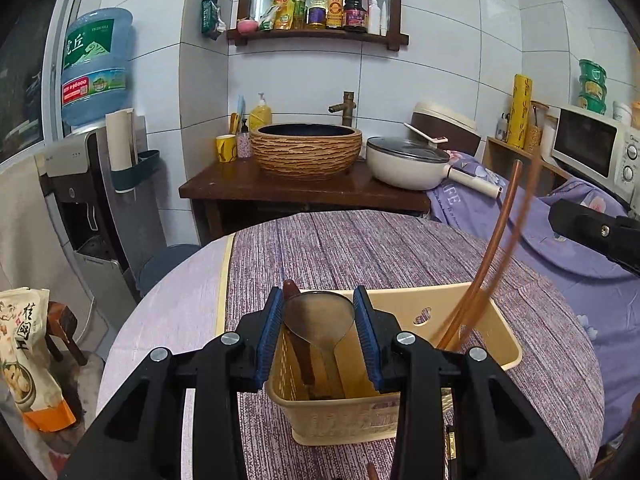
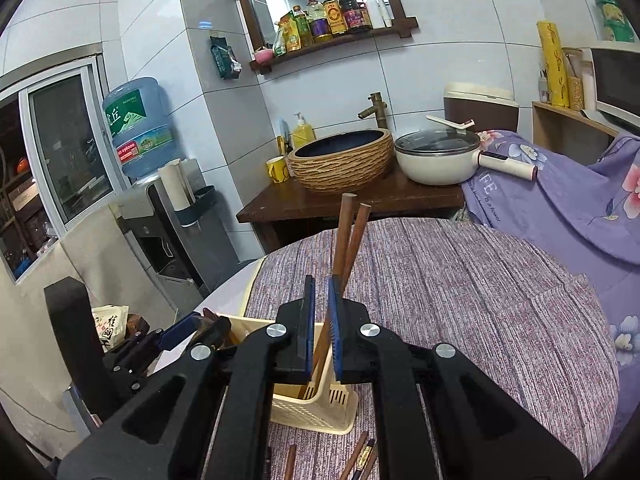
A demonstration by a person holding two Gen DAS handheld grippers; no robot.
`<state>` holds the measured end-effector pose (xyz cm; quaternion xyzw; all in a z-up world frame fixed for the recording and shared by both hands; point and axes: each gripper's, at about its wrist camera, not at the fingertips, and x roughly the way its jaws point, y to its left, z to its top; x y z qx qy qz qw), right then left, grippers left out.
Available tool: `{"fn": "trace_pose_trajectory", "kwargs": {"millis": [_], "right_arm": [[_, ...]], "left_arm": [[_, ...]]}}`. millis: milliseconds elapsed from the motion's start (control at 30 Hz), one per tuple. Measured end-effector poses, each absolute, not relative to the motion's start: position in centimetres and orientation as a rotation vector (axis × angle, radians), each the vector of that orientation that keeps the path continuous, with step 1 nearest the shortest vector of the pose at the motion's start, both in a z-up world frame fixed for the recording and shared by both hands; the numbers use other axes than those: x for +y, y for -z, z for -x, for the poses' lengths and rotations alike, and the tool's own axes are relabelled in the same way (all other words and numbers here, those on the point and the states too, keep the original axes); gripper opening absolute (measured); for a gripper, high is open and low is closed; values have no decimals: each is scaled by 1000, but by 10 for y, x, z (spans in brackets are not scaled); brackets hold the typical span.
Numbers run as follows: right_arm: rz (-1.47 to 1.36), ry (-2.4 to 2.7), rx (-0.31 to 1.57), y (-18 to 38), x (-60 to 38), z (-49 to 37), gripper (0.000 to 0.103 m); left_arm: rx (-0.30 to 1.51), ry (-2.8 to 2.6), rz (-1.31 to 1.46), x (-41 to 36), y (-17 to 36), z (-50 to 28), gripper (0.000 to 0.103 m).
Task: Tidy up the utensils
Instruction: 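Open both tools to release the spoon and chopstick, then withdraw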
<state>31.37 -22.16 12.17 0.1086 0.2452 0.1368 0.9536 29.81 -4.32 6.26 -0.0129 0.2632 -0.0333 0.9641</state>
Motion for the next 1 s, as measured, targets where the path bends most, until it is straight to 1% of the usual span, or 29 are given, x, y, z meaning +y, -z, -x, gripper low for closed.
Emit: {"fn": "trace_pose_trajectory", "kwargs": {"millis": [67, 133, 167, 200, 233, 267, 300, 333, 367, 400, 533, 633, 867, 1000], "right_arm": [[-229, -277, 492, -121, -224, -313, 8], [-225, -285, 492, -121, -225, -312, 8], [-216, -280, 487, -121, -224, -310, 8], [-204, -276, 479, -121, -224, -307, 11], [-191, -276, 471, -121, -224, -304, 14], [-181, -277, 465, -120, -224, -299, 26], [-177, -278, 462, -119, -225, -296, 41], [-176, -275, 456, -117, -226, -290, 45], [-169, -265, 456, -114, -227, -284, 45], [-162, -262, 462, -112, -228, -282, 45], [-148, -275, 530, -86, -228, -266, 45], [-141, -269, 591, -64, -229, -257, 45], [-92, -237, 710, -7, -222, -232, 45], [-77, -197, 750, 18, -226, -222, 45]], "left_arm": [[526, 71, 32, -43, -64, -296, 36], [514, 72, 44, -41, -66, -292, 46], [508, 74, 52, -39, -67, -289, 54], [502, 75, 59, -38, -68, -287, 60], [493, 80, 67, -36, -69, -282, 63], [485, 85, 70, -35, -71, -278, 67], [478, 85, 69, -34, -71, -272, 72], [469, 77, 69, -31, -70, -265, 75], [466, 72, 71, -29, -70, -258, 81], [465, 72, 76, -28, -69, -253, 84], [497, 81, 100, -17, -57, -229, 85], [544, 83, 92, -13, -45, -215, 89], [705, 122, 65, -16, -3, -187, 89], [760, 142, 36, -28, 19, -166, 89]]}}
